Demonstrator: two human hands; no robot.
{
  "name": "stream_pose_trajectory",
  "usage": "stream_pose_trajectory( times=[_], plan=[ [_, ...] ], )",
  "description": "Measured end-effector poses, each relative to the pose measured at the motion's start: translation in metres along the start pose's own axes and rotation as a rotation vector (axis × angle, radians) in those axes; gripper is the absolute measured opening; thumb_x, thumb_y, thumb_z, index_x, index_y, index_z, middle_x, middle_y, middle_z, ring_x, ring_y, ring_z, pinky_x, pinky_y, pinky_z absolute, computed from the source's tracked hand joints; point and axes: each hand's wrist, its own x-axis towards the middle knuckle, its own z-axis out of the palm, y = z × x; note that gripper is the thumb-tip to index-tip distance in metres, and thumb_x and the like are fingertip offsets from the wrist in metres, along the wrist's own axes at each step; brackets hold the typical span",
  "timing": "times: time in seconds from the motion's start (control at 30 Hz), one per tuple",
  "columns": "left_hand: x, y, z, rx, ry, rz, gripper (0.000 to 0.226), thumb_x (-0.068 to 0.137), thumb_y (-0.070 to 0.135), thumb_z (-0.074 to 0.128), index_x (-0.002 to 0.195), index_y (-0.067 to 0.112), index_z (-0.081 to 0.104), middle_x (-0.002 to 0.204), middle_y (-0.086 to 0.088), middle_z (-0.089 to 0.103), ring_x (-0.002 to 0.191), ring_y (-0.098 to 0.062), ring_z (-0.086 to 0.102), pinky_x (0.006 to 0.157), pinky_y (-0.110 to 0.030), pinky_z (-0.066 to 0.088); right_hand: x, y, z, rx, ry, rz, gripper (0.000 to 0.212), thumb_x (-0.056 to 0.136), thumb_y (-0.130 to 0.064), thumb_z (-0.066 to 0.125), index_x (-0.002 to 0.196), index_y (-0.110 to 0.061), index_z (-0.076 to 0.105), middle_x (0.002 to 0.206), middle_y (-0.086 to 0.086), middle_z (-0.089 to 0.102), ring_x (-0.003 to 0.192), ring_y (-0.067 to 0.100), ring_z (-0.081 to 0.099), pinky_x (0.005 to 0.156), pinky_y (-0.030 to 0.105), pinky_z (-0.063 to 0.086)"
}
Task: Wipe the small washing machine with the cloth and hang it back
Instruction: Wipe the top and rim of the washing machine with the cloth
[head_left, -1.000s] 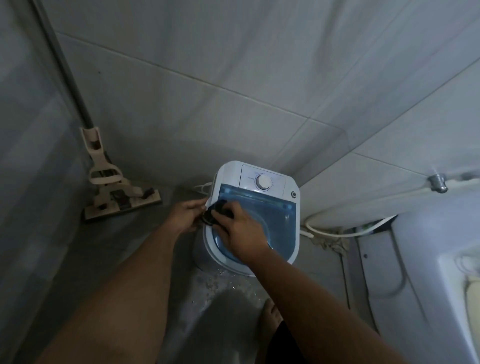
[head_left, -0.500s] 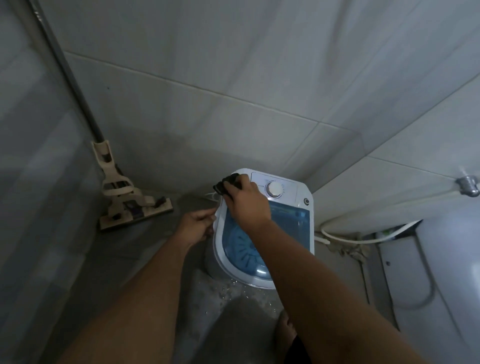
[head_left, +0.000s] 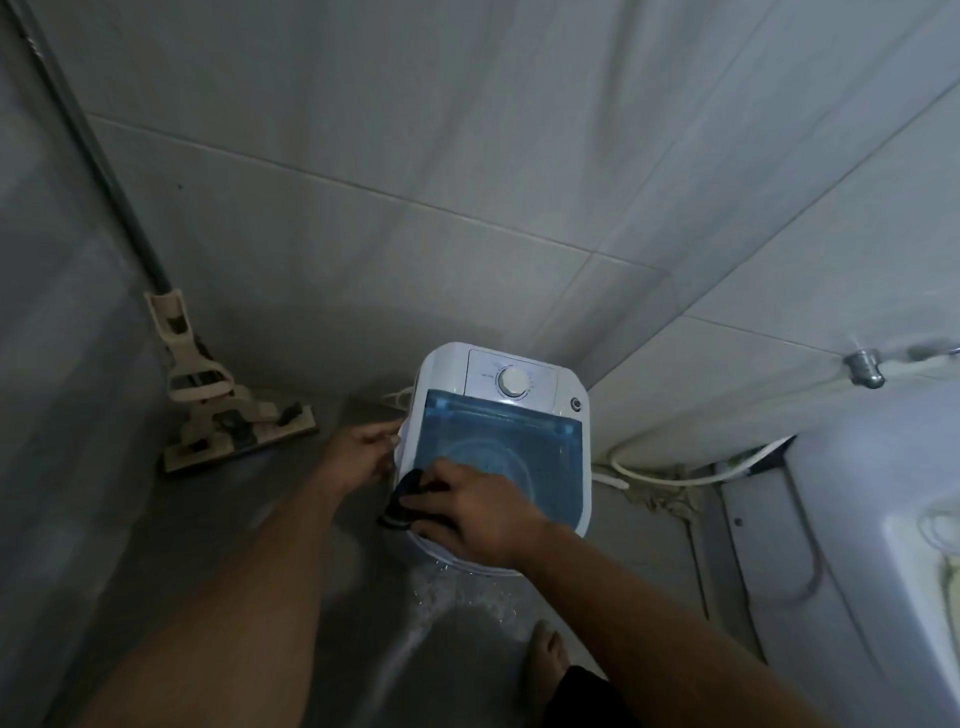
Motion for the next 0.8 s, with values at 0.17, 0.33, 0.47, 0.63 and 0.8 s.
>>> stream_pose_trajectory(
  times=[0.17,0.33,0.47,0.63,0.8],
  plan=[
    [-0.002,0.002,0.001,0.005,0.002,0.007,0.032,0.097,0.008,0.058,0.127,0.014,0.067,0.101,-0.017,0.070,0.086,-0.026,0.061,0.080,-0.037,0.055,0.032,0.035,-0.044,0.101,0.283,0.290,0.040,0.099,-0.045,0.052,0.136,-0.033,0.060,0.121,0.002,0.056,0.101,0.022,0.061,0.081,0.038,0.056],
    [-0.002,0.002,-0.001,0.045,-0.006,-0.003,0.033,0.097,0.011,0.058,0.127,0.020,0.068,0.101,-0.017,0.073,0.085,-0.025,0.062,0.092,-0.046,0.055,0.066,0.044,-0.014,-0.026,0.300,0.524,0.036,0.100,-0.040,0.055,0.132,-0.027,0.063,0.126,0.009,0.052,0.107,0.033,0.058,0.078,0.044,0.056],
    [-0.005,0.004,-0.001,0.031,0.008,-0.011,0.031,0.096,0.009,0.059,0.124,0.018,0.069,0.102,-0.013,0.072,0.086,-0.027,0.067,0.082,-0.039,0.056,0.044,0.017,0.020,-0.099,0.287,0.304,0.036,0.098,-0.038,0.058,0.131,-0.026,0.064,0.124,0.012,0.056,0.105,0.035,0.059,0.068,0.043,0.058],
    [-0.003,0.002,-0.002,0.098,0.004,-0.001,0.034,0.097,0.012,0.057,0.129,0.019,0.067,0.101,-0.013,0.072,0.088,-0.027,0.065,0.083,-0.040,0.057,-0.021,-0.005,0.035,-0.030,0.167,0.097,0.038,0.101,-0.046,0.051,0.135,-0.032,0.060,0.124,0.007,0.055,0.101,0.025,0.059,0.071,0.038,0.056],
    [-0.013,0.008,0.007,0.085,0.028,0.007,0.033,0.099,0.011,0.055,0.131,0.015,0.063,0.099,-0.015,0.068,0.082,-0.023,0.061,0.070,-0.029,0.052,-0.042,0.027,-0.014,0.277,0.313,0.383,0.042,0.099,-0.044,0.055,0.137,-0.028,0.062,0.126,0.000,0.053,0.111,0.013,0.053,0.098,0.034,0.051]
  ],
)
